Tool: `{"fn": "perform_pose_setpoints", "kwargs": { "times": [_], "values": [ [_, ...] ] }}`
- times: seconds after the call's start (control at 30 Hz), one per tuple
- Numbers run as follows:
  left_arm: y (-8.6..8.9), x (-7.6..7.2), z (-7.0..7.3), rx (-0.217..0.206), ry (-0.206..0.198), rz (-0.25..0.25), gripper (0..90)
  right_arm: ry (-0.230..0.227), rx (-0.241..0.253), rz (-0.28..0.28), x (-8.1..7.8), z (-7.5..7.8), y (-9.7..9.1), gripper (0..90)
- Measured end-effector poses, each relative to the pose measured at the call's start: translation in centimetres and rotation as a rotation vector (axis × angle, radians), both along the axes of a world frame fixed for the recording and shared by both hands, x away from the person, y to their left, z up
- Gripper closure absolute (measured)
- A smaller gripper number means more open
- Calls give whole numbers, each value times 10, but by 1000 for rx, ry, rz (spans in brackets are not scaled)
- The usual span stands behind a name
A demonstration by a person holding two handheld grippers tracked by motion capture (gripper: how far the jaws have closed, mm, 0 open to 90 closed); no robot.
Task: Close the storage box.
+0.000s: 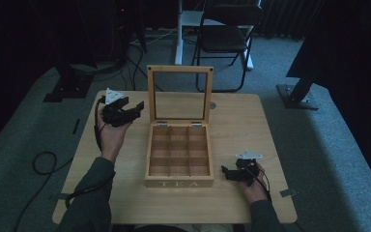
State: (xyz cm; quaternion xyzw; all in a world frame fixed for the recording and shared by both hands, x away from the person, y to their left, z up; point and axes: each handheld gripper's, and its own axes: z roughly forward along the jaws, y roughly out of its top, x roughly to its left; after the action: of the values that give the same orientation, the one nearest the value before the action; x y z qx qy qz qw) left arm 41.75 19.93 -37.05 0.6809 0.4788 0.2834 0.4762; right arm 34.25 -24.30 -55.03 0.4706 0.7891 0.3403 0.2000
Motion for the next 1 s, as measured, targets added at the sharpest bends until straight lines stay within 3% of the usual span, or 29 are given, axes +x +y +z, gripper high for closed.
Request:
{"fn": "perform_pose_setpoints", "kwargs": {
  "times": [0.1,0.2,1.0],
  "values": [
    [0,4,3,-3,5,-2,340,0,0,0,0,0,0,135],
    [0,11,3,-10,36,3,309,0,0,0,0,0,0,135],
    [-18,36,0,31,63,-31,259,0,0,0,0,0,0,135]
  ]
}}
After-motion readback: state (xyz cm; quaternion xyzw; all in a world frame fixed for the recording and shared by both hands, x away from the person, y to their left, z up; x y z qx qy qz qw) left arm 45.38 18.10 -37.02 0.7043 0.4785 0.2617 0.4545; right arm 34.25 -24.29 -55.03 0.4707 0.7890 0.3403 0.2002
